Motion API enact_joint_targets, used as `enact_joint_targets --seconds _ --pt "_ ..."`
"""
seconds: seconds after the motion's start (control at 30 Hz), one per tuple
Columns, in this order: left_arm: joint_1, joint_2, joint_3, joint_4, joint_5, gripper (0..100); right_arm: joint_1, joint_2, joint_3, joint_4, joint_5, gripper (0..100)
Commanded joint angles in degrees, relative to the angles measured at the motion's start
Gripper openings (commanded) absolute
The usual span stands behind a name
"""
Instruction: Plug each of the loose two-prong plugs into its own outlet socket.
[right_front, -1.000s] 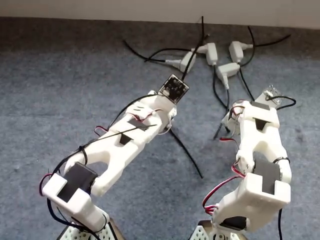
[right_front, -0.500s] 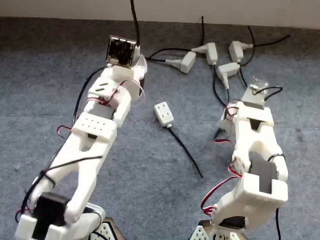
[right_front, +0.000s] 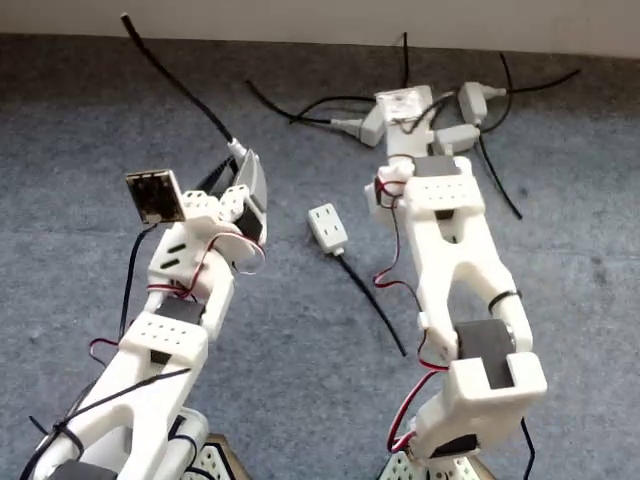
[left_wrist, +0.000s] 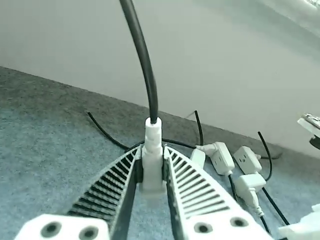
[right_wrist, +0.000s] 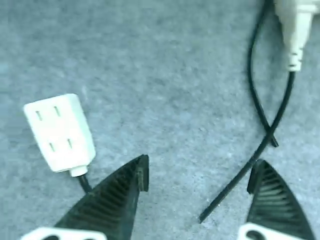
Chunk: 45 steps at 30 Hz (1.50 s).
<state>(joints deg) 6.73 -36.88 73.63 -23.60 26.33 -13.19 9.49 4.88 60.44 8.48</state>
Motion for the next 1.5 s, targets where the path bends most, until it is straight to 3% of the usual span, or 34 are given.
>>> enact_joint_targets --seconds 0.0,0.3,0.67,1.0,1.17,1.47 --pt "-2.7 -1.8 2.7 -5.1 1.0 1 -5.3 2.2 -6.6 1.6 2.7 31.7" --pt "-4.1 -1.8 5.1 -7.5 0.9 1 -13.0 9.0 -7.7 1.5 6.2 31.7" --pt "-3.3 -1.8 5.1 -7.5 0.9 1 -11.8 16.1 -8.2 -4.0 6.6 31.7" --pt "-3.2 -2.1 5.1 -7.5 1.0 1 -11.6 17.1 -10.7 -2.9 6.6 31.7" --pt "-1.3 -2.5 4.5 -7.8 1.0 1 -7.7 12.5 -13.3 1.5 6.2 31.7" --pt "-1.1 -21.9 17.5 -14.2 0.6 1 -5.4 12.4 -12.5 -0.6 6.1 31.7"
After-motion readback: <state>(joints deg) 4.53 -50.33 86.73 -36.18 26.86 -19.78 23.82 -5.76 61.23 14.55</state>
